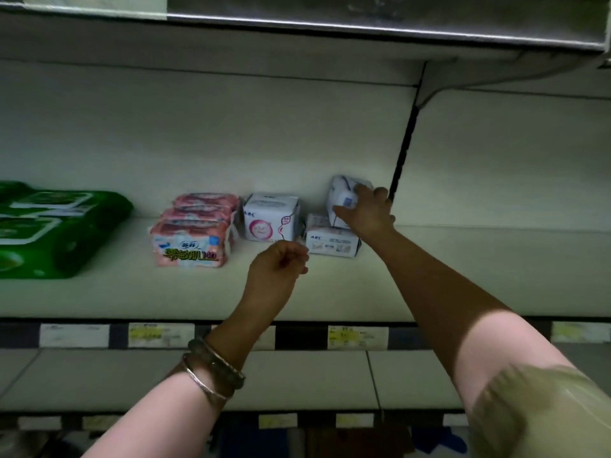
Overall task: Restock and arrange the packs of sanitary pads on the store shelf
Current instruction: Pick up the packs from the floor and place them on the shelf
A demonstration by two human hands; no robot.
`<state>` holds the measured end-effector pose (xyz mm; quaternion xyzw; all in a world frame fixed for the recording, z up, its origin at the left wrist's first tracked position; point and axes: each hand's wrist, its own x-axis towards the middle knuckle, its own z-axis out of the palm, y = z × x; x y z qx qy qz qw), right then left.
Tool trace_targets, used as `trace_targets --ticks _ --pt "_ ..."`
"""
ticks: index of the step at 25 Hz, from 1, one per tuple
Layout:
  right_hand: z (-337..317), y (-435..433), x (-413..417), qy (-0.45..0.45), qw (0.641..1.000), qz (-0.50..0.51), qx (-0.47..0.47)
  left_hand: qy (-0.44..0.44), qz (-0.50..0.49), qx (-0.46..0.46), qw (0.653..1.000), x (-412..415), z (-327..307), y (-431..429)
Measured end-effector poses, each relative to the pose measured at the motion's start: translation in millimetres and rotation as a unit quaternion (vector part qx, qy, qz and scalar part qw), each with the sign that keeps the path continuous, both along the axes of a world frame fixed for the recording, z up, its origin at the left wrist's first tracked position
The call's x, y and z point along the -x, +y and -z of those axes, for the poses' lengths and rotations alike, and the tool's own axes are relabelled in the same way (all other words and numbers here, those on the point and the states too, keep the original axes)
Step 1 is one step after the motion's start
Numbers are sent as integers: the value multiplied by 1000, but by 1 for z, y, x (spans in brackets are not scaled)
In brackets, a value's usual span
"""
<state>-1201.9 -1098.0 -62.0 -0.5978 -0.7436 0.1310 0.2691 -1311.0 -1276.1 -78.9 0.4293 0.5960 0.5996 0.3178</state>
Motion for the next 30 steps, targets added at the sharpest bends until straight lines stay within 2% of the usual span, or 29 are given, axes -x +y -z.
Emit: trace_targets --ticks 6,9,11,14,16,17,19,21,22,24,26,27,29,30 --pt "11 9 -3 96 994 -19 -44 37 -18 29 999 -6 4 6" --pt "0 -8 -11 172 976 -107 -80 33 -43 39 998 -8 10 12" --pt "-2 -29 -13 195 954 -206 -93 45 -80 36 995 -8 11 18" --pt "24 -45 -11 131 925 -341 -104 156 -168 -9 973 -11 16 24" --pt "44 -49 -9 86 926 -364 -50 254 -174 -24 951 -18 20 23" --pt "48 -54 -8 91 927 -365 -6 303 -155 -10 940 -19 24 25" --pt "57 -53 -7 125 919 -373 -14 366 -108 71 921 -18 24 26" --pt "60 -44 -11 129 896 -425 -3 411 -72 146 897 -12 28 28" --pt "55 -42 -15 137 889 -437 11 433 -61 157 886 -8 29 30" --pt "42 -37 -21 206 877 -430 64 479 -40 171 860 -4 30 30" --pt "34 -24 -21 273 891 -356 65 519 -24 193 832 -1 26 31" --pt "32 -16 -18 253 918 -304 26 531 -19 201 823 0 24 31" --pt "32 7 -9 153 959 -232 -54 543 -10 207 814 2 20 32" --pt "32 17 -5 77 970 -223 -52 544 -6 210 812 2 19 33"
